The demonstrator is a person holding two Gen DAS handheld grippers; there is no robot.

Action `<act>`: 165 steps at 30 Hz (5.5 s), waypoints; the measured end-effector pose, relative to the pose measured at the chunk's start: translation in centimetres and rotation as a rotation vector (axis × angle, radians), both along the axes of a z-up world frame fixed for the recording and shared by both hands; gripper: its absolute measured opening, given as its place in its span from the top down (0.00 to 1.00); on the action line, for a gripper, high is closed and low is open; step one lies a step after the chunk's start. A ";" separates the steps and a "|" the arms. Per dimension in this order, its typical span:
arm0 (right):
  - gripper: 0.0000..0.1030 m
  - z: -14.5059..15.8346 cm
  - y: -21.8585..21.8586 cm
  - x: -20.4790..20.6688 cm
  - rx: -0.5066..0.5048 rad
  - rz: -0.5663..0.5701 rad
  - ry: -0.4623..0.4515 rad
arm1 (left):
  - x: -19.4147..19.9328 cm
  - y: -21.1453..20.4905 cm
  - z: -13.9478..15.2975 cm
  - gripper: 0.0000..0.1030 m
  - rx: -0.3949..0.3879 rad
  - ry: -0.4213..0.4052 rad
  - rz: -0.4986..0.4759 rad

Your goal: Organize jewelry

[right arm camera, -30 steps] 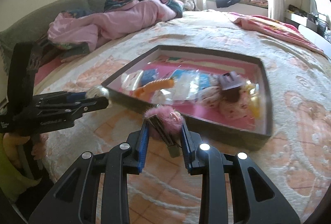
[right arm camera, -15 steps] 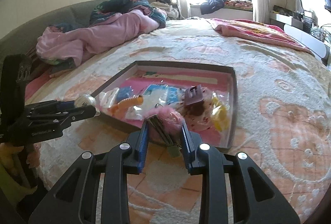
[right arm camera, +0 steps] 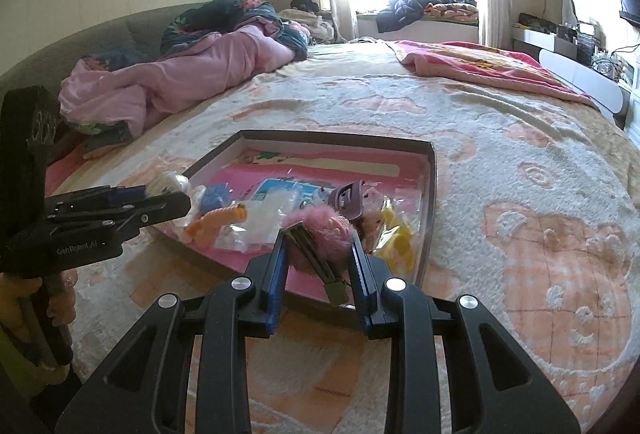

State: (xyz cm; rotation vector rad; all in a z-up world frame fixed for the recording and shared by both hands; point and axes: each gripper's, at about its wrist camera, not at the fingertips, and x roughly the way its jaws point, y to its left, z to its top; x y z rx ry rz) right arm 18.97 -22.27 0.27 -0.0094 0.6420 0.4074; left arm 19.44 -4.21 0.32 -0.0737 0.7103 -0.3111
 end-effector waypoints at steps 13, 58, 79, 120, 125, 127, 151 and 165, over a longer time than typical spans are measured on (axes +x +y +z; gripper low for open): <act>0.73 -0.6 -1.2 3.6 -0.017 -0.050 0.019 | 3.4 -1.2 -1.5 0.65 -0.002 0.032 0.001; 0.40 -1.0 -0.2 1.9 -0.012 -0.018 0.035 | 4.6 0.8 -2.3 0.43 -0.025 0.051 0.080; 0.12 2.4 -1.0 -4.1 0.019 -0.054 -0.062 | -2.6 3.5 1.9 0.11 -0.035 -0.039 0.149; 0.06 0.5 -1.5 -12.3 0.000 -0.148 -0.284 | -11.7 4.0 -0.7 0.11 0.026 -0.210 0.239; 0.06 0.2 -1.7 -13.0 -0.003 -0.180 -0.316 | -12.0 3.7 -1.0 0.11 0.042 -0.234 0.235; 0.06 -0.2 -1.9 -13.1 0.001 -0.198 -0.313 | -12.1 3.4 -1.1 0.11 0.059 -0.244 0.244; 0.06 -1.2 -1.5 -13.4 0.005 -0.200 -0.316 | -12.3 2.5 -1.6 0.11 0.053 -0.258 0.218; 0.06 -0.8 -1.3 -13.6 0.006 -0.198 -0.330 | -12.5 2.6 -1.5 0.11 0.047 -0.263 0.217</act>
